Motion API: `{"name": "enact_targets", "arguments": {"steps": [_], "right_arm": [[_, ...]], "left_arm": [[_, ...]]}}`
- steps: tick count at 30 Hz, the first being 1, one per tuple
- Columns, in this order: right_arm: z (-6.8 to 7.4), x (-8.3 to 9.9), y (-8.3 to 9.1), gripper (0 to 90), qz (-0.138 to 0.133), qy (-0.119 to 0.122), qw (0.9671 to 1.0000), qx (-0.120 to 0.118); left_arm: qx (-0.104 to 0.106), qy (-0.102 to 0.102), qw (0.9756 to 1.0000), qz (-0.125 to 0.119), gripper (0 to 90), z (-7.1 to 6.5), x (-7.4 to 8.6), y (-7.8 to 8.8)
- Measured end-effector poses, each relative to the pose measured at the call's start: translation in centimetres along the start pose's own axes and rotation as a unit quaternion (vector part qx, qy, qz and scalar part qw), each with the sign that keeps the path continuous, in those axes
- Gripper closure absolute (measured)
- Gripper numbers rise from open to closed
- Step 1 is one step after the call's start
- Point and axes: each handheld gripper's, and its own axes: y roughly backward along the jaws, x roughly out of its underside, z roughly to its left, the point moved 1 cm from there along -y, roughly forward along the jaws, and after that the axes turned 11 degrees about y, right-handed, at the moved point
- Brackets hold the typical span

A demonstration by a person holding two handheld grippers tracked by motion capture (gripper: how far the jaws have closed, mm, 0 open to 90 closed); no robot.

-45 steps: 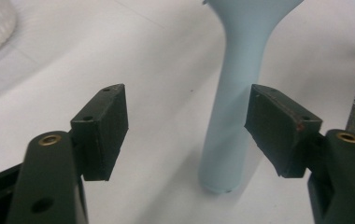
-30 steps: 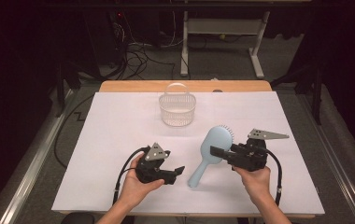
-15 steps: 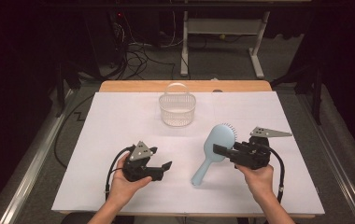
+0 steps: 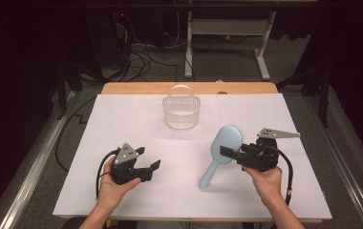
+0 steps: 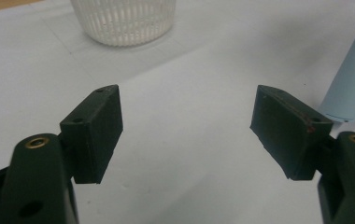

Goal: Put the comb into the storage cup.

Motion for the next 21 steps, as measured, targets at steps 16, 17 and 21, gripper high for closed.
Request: {"name": "enact_targets", "arguments": {"steps": [16,17,21], "right_arm": [[-0.5,-0.2,0.3,55.5,0.002,-0.005,0.9999,0.009],[-0.5,-0.2,0.3,55.4,0.003,-0.004,0.9999,0.010],[-0.7,-0.2,0.4,55.4,0.003,-0.007,0.9999,0.012]], "left_arm": [[-0.019,0.028,0.9994,-0.012,22.5,2.4,0.7,1.5],[-0.020,0.029,0.9993,-0.014,22.5,2.5,0.7,1.6],[-0.028,0.032,0.9989,-0.019,22.5,3.1,0.9,2.0]]}}
